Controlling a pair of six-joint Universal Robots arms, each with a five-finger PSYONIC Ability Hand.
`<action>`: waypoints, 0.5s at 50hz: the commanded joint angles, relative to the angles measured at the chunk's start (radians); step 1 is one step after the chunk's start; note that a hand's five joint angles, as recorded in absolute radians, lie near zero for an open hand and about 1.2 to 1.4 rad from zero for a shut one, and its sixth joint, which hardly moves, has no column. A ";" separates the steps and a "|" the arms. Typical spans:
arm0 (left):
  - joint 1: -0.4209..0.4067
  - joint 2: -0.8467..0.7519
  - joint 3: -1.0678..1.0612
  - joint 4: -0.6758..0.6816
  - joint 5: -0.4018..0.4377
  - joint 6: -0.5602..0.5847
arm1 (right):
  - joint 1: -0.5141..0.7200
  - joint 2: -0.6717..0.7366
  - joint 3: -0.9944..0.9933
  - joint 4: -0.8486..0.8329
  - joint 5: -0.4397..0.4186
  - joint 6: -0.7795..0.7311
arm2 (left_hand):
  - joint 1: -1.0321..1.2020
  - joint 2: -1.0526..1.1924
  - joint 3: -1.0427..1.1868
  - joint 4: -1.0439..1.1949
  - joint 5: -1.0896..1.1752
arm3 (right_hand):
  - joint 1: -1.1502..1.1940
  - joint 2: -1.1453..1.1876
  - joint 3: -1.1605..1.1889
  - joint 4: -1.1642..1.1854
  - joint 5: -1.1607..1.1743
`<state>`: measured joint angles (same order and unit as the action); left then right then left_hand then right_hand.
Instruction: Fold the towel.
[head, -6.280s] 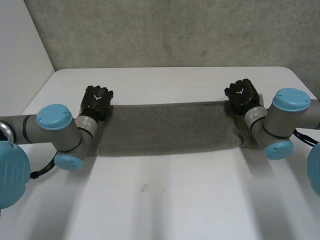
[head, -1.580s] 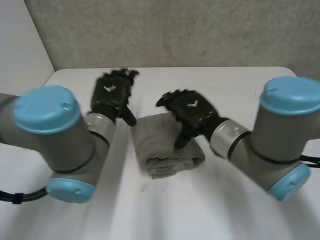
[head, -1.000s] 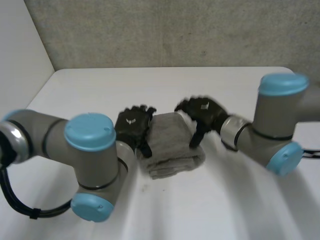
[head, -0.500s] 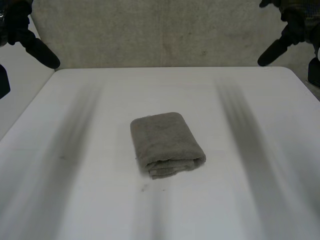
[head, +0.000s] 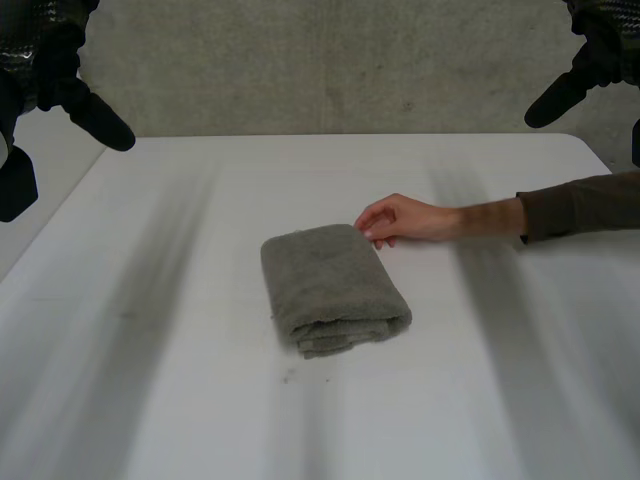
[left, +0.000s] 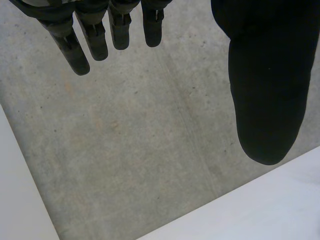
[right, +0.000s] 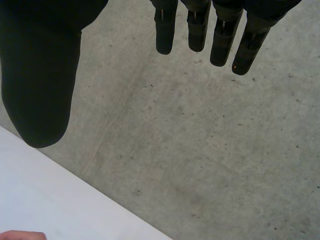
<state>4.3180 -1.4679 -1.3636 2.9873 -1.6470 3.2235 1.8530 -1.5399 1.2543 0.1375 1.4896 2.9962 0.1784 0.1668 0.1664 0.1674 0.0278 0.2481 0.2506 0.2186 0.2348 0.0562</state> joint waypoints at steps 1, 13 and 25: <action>-0.009 0.000 -0.002 0.009 0.001 0.002 | 0.000 0.003 0.007 -0.009 0.001 -0.002 | 0.000 0.011 0.012 0.011 -0.024 | -0.074 -0.076 -0.044 -0.060 -0.056; -0.011 0.000 -0.011 0.024 0.003 0.004 | 0.002 0.003 0.024 -0.012 -0.003 -0.007 | -0.003 0.009 0.009 0.008 -0.027 | -0.074 -0.076 -0.044 -0.060 -0.056; -0.012 0.006 -0.040 0.087 0.003 0.050 | 0.002 0.014 0.028 -0.013 -0.003 -0.026 | -0.004 0.008 0.008 0.007 -0.028 | -0.074 -0.076 -0.044 -0.060 -0.056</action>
<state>4.3061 -1.4626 -1.3934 3.0515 -1.6444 3.2416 1.8547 -1.5291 1.2808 0.1257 1.4863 2.9742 0.1784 0.1668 0.1665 0.1675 0.0278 0.2481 0.2506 0.2186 0.2348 0.0562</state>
